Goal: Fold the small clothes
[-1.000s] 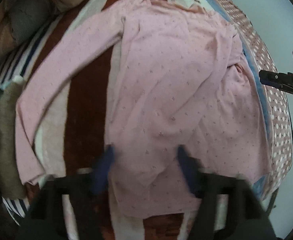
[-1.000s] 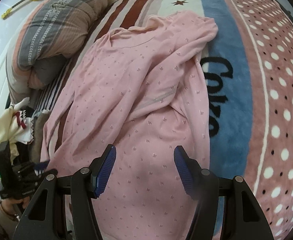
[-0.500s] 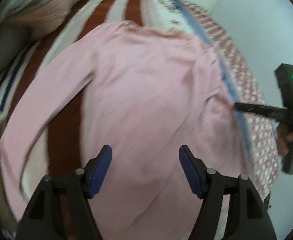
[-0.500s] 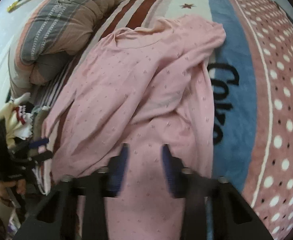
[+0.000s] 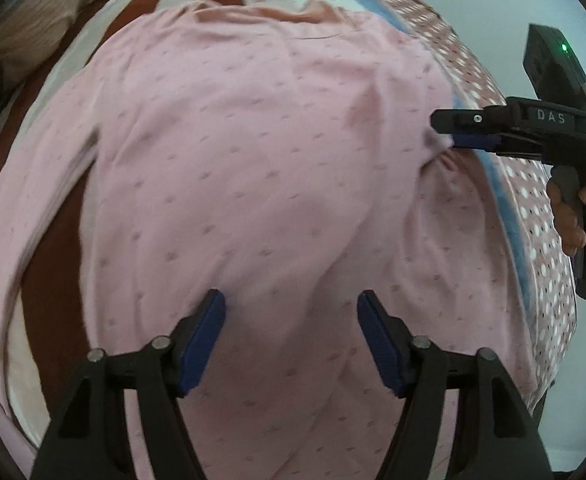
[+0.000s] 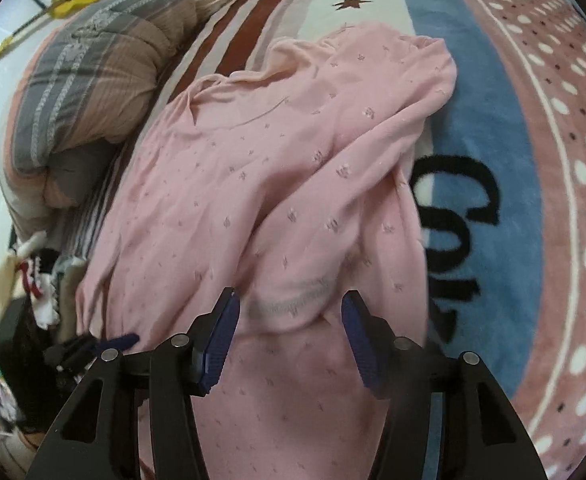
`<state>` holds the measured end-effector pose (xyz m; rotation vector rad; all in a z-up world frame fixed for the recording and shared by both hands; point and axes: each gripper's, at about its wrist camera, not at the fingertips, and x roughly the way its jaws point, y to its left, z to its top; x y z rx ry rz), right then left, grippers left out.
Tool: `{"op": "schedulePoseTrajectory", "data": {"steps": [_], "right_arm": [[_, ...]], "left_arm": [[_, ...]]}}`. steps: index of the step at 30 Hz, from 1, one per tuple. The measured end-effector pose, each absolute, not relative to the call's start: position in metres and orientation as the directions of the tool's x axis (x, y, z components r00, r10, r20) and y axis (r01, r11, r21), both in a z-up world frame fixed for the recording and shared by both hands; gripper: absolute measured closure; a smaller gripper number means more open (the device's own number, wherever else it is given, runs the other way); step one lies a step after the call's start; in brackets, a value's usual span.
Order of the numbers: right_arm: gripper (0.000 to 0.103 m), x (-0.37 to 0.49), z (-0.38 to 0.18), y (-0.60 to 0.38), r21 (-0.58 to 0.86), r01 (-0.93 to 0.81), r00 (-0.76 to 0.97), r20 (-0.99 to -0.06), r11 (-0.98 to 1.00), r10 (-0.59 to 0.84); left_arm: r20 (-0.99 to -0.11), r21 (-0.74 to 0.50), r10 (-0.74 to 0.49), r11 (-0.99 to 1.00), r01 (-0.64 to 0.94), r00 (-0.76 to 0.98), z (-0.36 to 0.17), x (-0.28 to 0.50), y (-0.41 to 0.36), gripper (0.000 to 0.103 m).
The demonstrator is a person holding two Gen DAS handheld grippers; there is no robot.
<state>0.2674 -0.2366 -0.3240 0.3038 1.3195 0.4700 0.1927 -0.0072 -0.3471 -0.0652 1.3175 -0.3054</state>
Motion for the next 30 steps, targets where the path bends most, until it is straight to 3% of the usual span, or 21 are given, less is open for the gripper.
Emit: {"op": "schedulePoseTrajectory", "data": {"steps": [1, 2, 4, 5, 12, 15, 18, 20, 21, 22, 24, 26, 30], "right_arm": [[0.072, 0.269, -0.326, -0.236, 0.483, -0.154, 0.173, -0.846, 0.862, 0.505], [0.095, 0.27, -0.327, -0.234, 0.478, -0.158, 0.175, -0.847, 0.864, 0.501], [0.097, 0.268, -0.326, -0.23, 0.437, -0.174, 0.197, -0.863, 0.883, 0.466], [0.099, 0.266, -0.322, -0.229, 0.424, -0.193, 0.214, -0.862, 0.885, 0.46], [0.1, 0.256, -0.29, -0.253, 0.333, -0.193, 0.256, -0.891, 0.923, 0.375], [0.101, 0.251, -0.282, -0.268, 0.239, -0.183, 0.271, -0.92, 0.954, 0.283], [0.1, 0.251, -0.286, -0.281, 0.281, -0.149, 0.242, -0.919, 0.948, 0.311], [0.098, 0.251, -0.291, -0.279, 0.285, -0.151, 0.228, -0.922, 0.947, 0.314], [0.094, 0.251, -0.292, -0.277, 0.273, -0.152, 0.224, -0.926, 0.95, 0.303], [0.093, 0.25, -0.294, -0.274, 0.262, -0.149, 0.219, -0.932, 0.954, 0.29], [0.078, 0.249, -0.294, -0.273, 0.255, -0.142, 0.219, -0.934, 0.956, 0.282], [0.072, 0.244, -0.29, -0.273, 0.25, -0.141, 0.23, -0.933, 0.958, 0.277], [0.071, 0.233, -0.286, -0.275, 0.249, -0.136, 0.226, -0.934, 0.959, 0.275]], "left_arm": [[-0.944, -0.214, -0.249, 0.961, 0.173, 0.215, -0.35, 0.192, -0.003, 0.065], [-0.948, -0.206, -0.238, 0.965, 0.163, 0.21, -0.352, 0.192, 0.0, 0.072], [-0.945, -0.223, -0.252, 0.963, 0.151, 0.207, -0.353, 0.192, 0.009, 0.089], [-0.938, -0.255, -0.28, 0.957, 0.138, 0.206, -0.352, 0.193, 0.013, 0.093], [-0.898, -0.348, -0.364, 0.931, 0.106, 0.247, -0.325, 0.192, 0.014, 0.095], [-0.914, -0.302, -0.309, 0.951, 0.067, 0.264, -0.319, 0.191, 0.026, 0.096], [-0.926, -0.292, -0.29, 0.956, 0.028, 0.242, -0.326, 0.19, 0.043, 0.096], [-0.931, -0.282, -0.285, 0.958, 0.048, 0.229, -0.327, 0.188, 0.046, 0.092], [-0.93, -0.285, -0.294, 0.956, 0.069, 0.221, -0.324, 0.185, 0.045, 0.081], [-0.928, -0.291, -0.304, 0.952, 0.089, 0.215, -0.321, 0.179, 0.044, 0.061], [-0.923, -0.288, -0.313, 0.948, 0.136, 0.224, -0.312, 0.164, 0.04, 0.043], [-0.929, -0.266, -0.304, 0.945, 0.192, 0.209, -0.306, 0.15, 0.034, 0.042], [-0.951, -0.168, -0.233, 0.941, 0.293, 0.203, -0.309, 0.119, 0.024, 0.041]]}}
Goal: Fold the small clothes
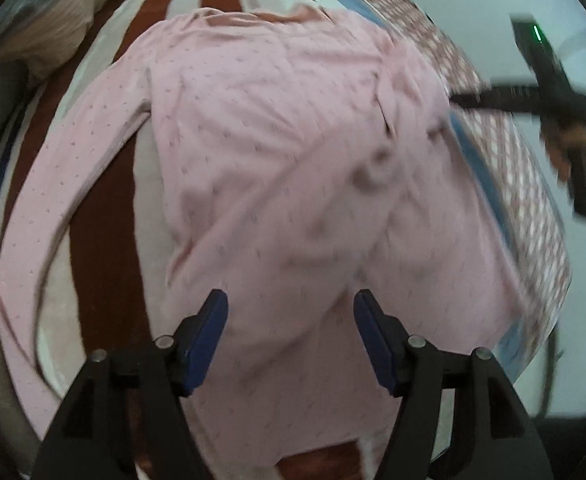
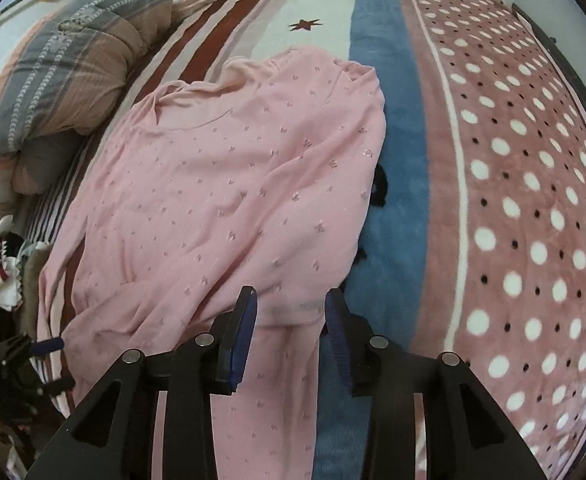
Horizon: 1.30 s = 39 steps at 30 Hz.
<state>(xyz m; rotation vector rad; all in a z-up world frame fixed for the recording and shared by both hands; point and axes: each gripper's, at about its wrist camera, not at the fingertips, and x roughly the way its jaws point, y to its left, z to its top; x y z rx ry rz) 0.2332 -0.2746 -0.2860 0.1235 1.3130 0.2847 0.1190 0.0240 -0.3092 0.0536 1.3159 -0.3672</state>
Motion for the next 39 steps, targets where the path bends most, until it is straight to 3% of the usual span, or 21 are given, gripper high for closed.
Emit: {"op": "schedulePoseTrajectory", "data": {"steps": [11, 14, 16, 18, 20, 24, 26, 33, 36, 39], "right_arm": [[0.071, 0.194, -0.289, -0.271, 0.256, -0.116, 0.231, -0.933, 0.96, 0.276], [0.071, 0.186, -0.291, -0.271, 0.261, -0.103, 0.228, -0.933, 0.96, 0.278], [0.071, 0.183, -0.291, -0.271, 0.26, -0.098, 0.23, -0.933, 0.961, 0.276], [0.071, 0.182, -0.291, -0.271, 0.258, -0.091, 0.232, -0.934, 0.962, 0.273], [0.07, 0.181, -0.288, -0.27, 0.267, -0.081, 0.234, -0.931, 0.96, 0.279], [0.07, 0.179, -0.276, -0.267, 0.282, -0.076, 0.247, -0.924, 0.956, 0.292], [0.07, 0.179, -0.265, -0.264, 0.294, -0.078, 0.252, -0.919, 0.953, 0.304], [0.07, 0.182, -0.226, -0.26, 0.312, -0.085, 0.291, -0.9, 0.946, 0.323], [0.07, 0.184, -0.217, -0.258, 0.325, -0.088, 0.295, -0.895, 0.942, 0.336], [0.07, 0.183, -0.217, -0.253, 0.311, -0.108, 0.293, -0.898, 0.944, 0.329]], "left_arm": [[-0.946, 0.103, -0.041, 0.903, 0.416, 0.322, -0.342, 0.09, 0.021, 0.045], [-0.93, 0.196, 0.004, 0.852, 0.486, 0.368, -0.348, 0.09, 0.013, 0.057], [-0.93, 0.19, -0.012, 0.84, 0.508, 0.367, -0.346, 0.091, 0.012, 0.087], [-0.937, 0.137, -0.055, 0.85, 0.508, 0.344, -0.338, 0.094, 0.016, 0.097], [-0.94, 0.068, -0.107, 0.872, 0.484, 0.325, -0.324, 0.097, 0.023, 0.099], [-0.907, -0.249, -0.342, 0.906, 0.343, 0.246, -0.286, 0.111, 0.045, 0.099], [-0.881, -0.349, -0.419, 0.889, 0.297, 0.22, -0.27, 0.111, 0.052, 0.099], [-0.683, -0.707, -0.708, 0.702, 0.08, 0.178, -0.222, 0.095, 0.08, 0.1], [-0.664, -0.737, -0.715, 0.675, -0.03, 0.22, -0.22, 0.09, 0.101, 0.1], [-0.751, -0.648, -0.609, 0.753, -0.112, 0.255, -0.225, 0.086, 0.12, 0.1]]}}
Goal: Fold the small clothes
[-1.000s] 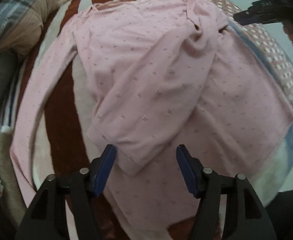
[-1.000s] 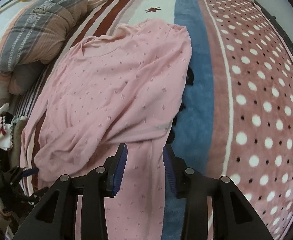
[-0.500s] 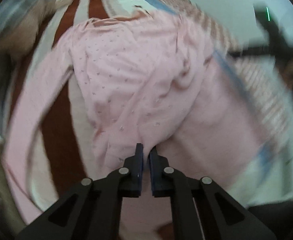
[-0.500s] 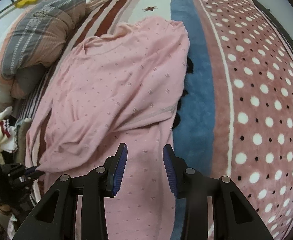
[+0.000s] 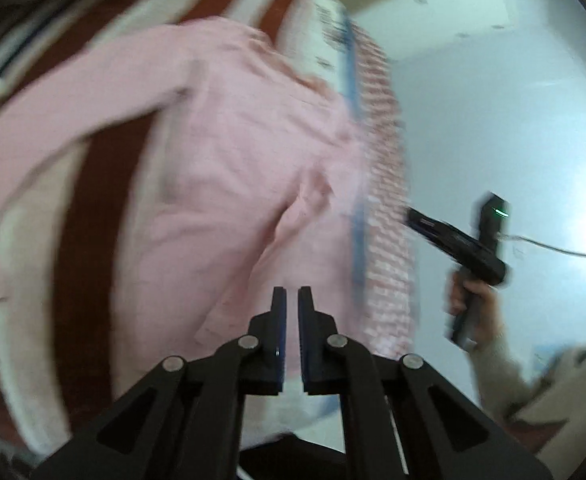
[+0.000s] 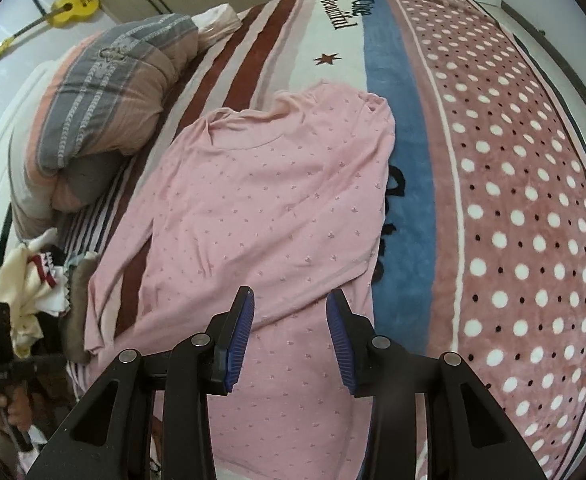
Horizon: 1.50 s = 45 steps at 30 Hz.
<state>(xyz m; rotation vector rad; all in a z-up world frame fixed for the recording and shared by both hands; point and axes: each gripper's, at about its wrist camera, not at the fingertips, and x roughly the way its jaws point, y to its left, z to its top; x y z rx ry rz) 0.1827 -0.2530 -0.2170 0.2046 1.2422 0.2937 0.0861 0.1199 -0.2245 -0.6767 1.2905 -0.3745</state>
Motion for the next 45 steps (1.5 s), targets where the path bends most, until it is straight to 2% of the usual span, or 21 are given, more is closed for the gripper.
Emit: {"op": "schedulePoseTrajectory", "data": {"steps": [6, 8, 9, 10, 15, 19, 22, 24, 26, 27, 28, 30, 32, 37, 40, 45], "right_arm": [[0.069, 0.177, -0.258, -0.246, 0.298, -0.11, 0.23, -0.92, 0.948, 0.316], [0.069, 0.176, -0.269, -0.242, 0.281, -0.117, 0.213, -0.93, 0.953, 0.3], [0.069, 0.176, -0.274, -0.24, 0.284, -0.117, 0.2, -0.932, 0.952, 0.303], [0.069, 0.176, -0.276, -0.239, 0.289, -0.116, 0.192, -0.932, 0.95, 0.307], [0.069, 0.183, -0.275, -0.23, 0.288, -0.14, 0.196, -0.93, 0.947, 0.311], [0.069, 0.186, -0.278, -0.227, 0.295, -0.149, 0.196, -0.927, 0.944, 0.321], [0.069, 0.184, -0.284, -0.226, 0.291, -0.154, 0.183, -0.931, 0.944, 0.317], [0.069, 0.181, -0.288, -0.226, 0.286, -0.151, 0.175, -0.934, 0.946, 0.31], [0.069, 0.179, -0.29, -0.226, 0.288, -0.146, 0.168, -0.936, 0.947, 0.31], [0.069, 0.179, -0.29, -0.226, 0.288, -0.142, 0.165, -0.936, 0.947, 0.31], [0.069, 0.178, -0.289, -0.225, 0.289, -0.141, 0.162, -0.937, 0.947, 0.31], [0.069, 0.177, -0.288, -0.221, 0.285, -0.145, 0.158, -0.939, 0.948, 0.306], [0.066, 0.176, -0.287, -0.215, 0.283, -0.148, 0.153, -0.94, 0.948, 0.305], [0.064, 0.171, -0.284, -0.192, 0.29, -0.162, 0.15, -0.938, 0.943, 0.314], [0.059, 0.169, -0.281, -0.176, 0.292, -0.178, 0.166, -0.932, 0.94, 0.322], [0.058, 0.169, -0.286, -0.153, 0.293, -0.204, 0.15, -0.934, 0.934, 0.325]], "left_arm": [[-0.88, -0.462, -0.427, 0.871, -0.168, 0.21, -0.276, 0.076, 0.125, 0.096], [-0.879, -0.463, -0.435, 0.876, -0.133, 0.193, -0.287, 0.079, 0.118, 0.076], [-0.877, -0.459, -0.434, 0.884, -0.093, 0.206, -0.289, 0.081, 0.112, 0.059], [-0.874, -0.454, -0.432, 0.889, -0.059, 0.223, -0.29, 0.083, 0.109, 0.055], [-0.876, -0.424, -0.429, 0.903, 0.074, 0.219, -0.303, 0.115, 0.098, 0.056], [-0.848, -0.487, -0.513, 0.854, 0.184, 0.134, -0.315, 0.121, 0.083, 0.055], [-0.91, -0.371, -0.399, 0.905, 0.208, 0.111, -0.328, 0.111, 0.074, 0.055], [-0.934, -0.313, -0.334, 0.936, 0.162, 0.127, -0.331, 0.106, 0.085, 0.053], [-0.927, -0.325, -0.333, 0.943, 0.073, 0.174, -0.325, 0.103, 0.106, 0.04], [-0.918, -0.339, -0.333, 0.941, 0.006, 0.214, -0.318, 0.1, 0.123, 0.029], [-0.911, -0.349, -0.322, 0.935, -0.064, 0.258, -0.312, 0.096, 0.141, 0.024], [-0.91, -0.337, -0.267, 0.921, -0.193, 0.317, -0.303, 0.087, 0.174, 0.023], [-0.93, -0.27, -0.157, 0.906, -0.327, 0.332, -0.296, 0.072, 0.206, 0.023], [-0.951, -0.108, 0.058, 0.859, -0.501, 0.304, -0.291, 0.041, 0.247, 0.023], [-0.955, -0.074, 0.086, 0.859, -0.506, 0.285, -0.307, 0.032, 0.256, 0.023], [-0.953, -0.037, 0.097, 0.903, -0.428, 0.288, -0.337, 0.04, 0.248, 0.026]]}}
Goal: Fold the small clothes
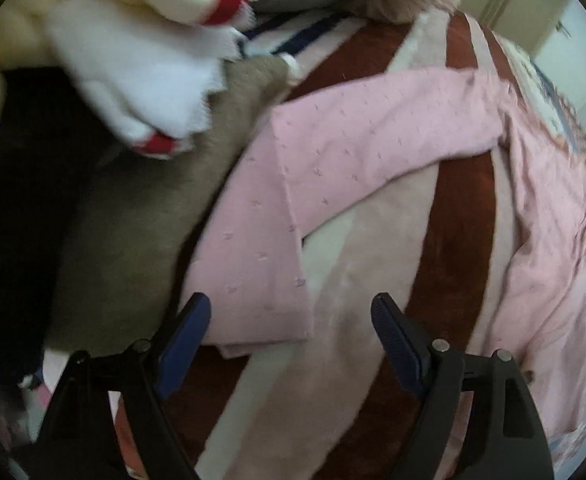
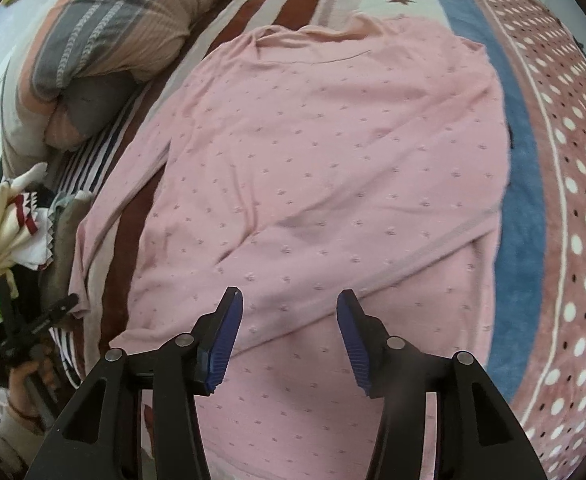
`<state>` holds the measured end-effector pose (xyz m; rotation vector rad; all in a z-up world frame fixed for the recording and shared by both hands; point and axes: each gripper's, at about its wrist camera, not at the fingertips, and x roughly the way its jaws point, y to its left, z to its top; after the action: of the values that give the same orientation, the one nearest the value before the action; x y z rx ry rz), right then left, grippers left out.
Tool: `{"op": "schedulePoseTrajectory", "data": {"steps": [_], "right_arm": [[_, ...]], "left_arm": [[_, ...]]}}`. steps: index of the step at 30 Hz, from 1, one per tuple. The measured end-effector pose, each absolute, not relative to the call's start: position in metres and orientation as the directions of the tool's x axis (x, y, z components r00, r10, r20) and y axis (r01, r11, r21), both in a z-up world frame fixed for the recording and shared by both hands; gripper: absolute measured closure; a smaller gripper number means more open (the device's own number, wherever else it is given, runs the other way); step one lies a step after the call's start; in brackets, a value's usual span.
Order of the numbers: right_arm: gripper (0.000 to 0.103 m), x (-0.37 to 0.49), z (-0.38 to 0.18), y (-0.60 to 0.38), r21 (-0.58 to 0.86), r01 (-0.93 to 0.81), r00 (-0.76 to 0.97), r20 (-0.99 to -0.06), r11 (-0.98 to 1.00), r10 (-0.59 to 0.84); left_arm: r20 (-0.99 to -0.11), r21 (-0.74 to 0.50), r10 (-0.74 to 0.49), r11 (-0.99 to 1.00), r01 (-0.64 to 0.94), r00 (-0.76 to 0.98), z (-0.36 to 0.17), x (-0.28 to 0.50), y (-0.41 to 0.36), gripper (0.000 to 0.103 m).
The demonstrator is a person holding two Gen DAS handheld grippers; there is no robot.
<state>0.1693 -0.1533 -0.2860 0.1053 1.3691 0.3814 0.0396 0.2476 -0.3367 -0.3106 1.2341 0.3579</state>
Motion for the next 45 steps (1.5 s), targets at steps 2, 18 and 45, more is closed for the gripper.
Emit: {"op": "schedulePoseTrajectory", "data": {"steps": [2, 18, 45], "right_arm": [[0.058, 0.17, -0.29, -0.148, 0.291, -0.21, 0.136, -0.936, 0.933, 0.323], [0.058, 0.153, -0.268, -0.164, 0.303, -0.14, 0.17, -0.93, 0.943, 0.325], [0.054, 0.116, -0.269, -0.316, 0.429, 0.017, 0.188, -0.888, 0.903, 0.419]], "left_arm": [[-0.955, 0.007, 0.131, 0.906, -0.424, 0.265, -0.348, 0.043, 0.245, 0.04], [-0.902, -0.182, -0.065, 0.954, -0.239, 0.426, -0.252, 0.036, 0.226, 0.099], [-0.845, -0.474, -0.497, 0.867, 0.153, 0.196, -0.253, 0.107, -0.083, 0.036]]}}
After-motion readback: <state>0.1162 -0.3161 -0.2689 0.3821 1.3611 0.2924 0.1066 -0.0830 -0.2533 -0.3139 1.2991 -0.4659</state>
